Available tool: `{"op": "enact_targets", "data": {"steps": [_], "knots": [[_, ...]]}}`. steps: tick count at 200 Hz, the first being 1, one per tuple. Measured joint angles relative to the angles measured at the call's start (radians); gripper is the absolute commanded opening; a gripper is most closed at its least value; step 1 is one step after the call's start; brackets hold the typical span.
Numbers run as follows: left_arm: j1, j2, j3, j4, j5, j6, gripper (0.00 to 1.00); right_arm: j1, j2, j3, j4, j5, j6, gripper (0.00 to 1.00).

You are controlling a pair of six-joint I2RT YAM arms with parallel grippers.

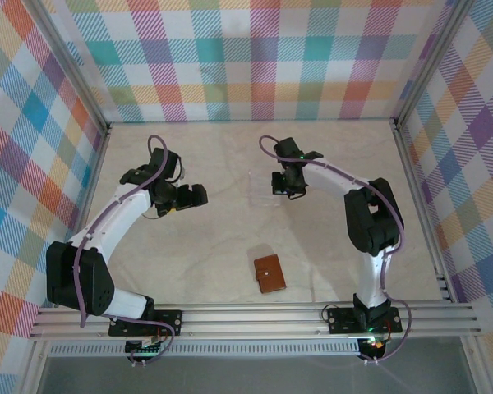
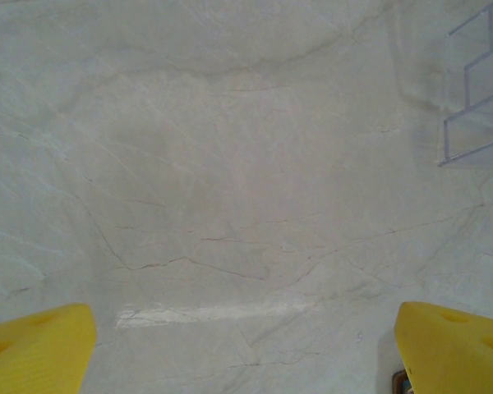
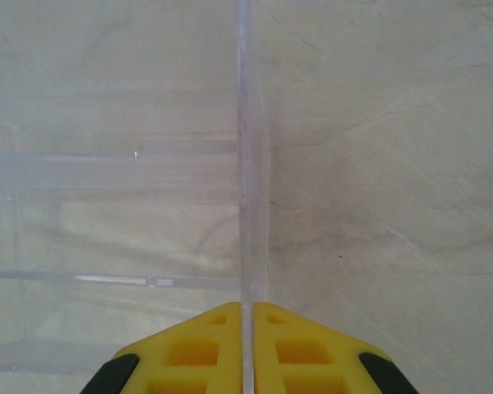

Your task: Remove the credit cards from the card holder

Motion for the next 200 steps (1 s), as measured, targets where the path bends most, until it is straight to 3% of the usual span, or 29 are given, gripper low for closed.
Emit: {"op": "enact_targets", "data": {"steps": [146,173,200], "knots": [[-0.031,-0.007,-0.033,0.034,0.008,-0.075,0.94,0.034,-0.034,-0.056,0.023,0.03,0.042,0.12],[-0.042,-0.006,-0.034,0.044,0.011,-0.076,0.94,0.046,-0.047,-0.08,0.024,0.045,0.051,0.15],[-0.049,-0.003,-0.034,0.053,0.015,-0.078,0.94,0.061,-0.047,-0.094,0.025,0.053,0.064,0.24]]}}
